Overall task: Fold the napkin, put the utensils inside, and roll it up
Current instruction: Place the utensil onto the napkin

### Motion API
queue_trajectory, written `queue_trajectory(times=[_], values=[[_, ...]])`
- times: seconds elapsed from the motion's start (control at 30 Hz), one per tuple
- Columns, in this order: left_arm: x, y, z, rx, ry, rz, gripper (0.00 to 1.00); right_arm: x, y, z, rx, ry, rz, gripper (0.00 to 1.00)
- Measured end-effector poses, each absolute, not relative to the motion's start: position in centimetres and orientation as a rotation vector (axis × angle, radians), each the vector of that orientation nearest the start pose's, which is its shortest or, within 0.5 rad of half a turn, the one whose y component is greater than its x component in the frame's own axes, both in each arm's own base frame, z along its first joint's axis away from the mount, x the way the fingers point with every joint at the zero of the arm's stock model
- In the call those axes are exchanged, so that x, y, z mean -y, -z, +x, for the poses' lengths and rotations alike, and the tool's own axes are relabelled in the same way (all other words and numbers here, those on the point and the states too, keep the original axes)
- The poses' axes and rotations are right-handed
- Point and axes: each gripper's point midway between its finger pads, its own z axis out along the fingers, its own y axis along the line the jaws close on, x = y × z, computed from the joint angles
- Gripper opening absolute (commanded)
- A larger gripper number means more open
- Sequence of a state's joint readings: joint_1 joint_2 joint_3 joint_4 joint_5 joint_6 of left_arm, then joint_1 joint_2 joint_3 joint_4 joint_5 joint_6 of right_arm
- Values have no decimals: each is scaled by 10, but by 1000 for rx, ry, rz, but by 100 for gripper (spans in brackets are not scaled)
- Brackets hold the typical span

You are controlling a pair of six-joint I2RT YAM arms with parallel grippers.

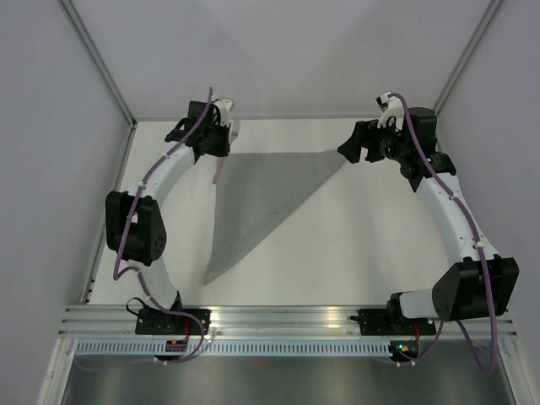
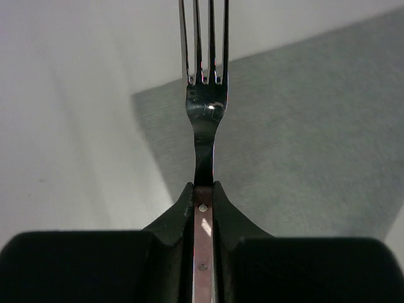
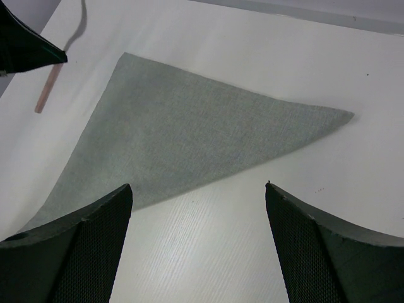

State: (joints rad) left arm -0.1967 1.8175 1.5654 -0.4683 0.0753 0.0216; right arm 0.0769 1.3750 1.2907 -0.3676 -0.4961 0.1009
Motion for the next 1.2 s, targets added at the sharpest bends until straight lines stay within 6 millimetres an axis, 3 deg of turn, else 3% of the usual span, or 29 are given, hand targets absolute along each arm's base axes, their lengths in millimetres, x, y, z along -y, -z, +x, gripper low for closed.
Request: queue_trajectory(times=[0.17, 0.27, 0.37, 0.53, 0.77, 0.93, 1.2], values=[[209, -165, 459, -2228, 334, 681, 2, -117, -275, 396, -1996, -605, -288, 91], [246, -146, 443, -2236, 400, 833, 2, -116, -275, 397, -1997, -596, -283, 90], [266, -117, 426, -2280, 446, 938, 2, -114, -275, 398, -1998, -587, -281, 91], [290, -82, 398, -2339, 487, 1073, 2, -114, -275, 398, -1997, -579, -284, 90], [316, -62, 376, -2353, 519, 1167, 2, -113, -275, 398, -1996, -577, -286, 90], [325, -53, 369, -2372, 517, 1169, 2, -113, -275, 398, -1996, -577, -286, 91], [326, -46, 374, -2396, 505, 1084, 2, -113, -274, 398, -1996, -575, -290, 91]])
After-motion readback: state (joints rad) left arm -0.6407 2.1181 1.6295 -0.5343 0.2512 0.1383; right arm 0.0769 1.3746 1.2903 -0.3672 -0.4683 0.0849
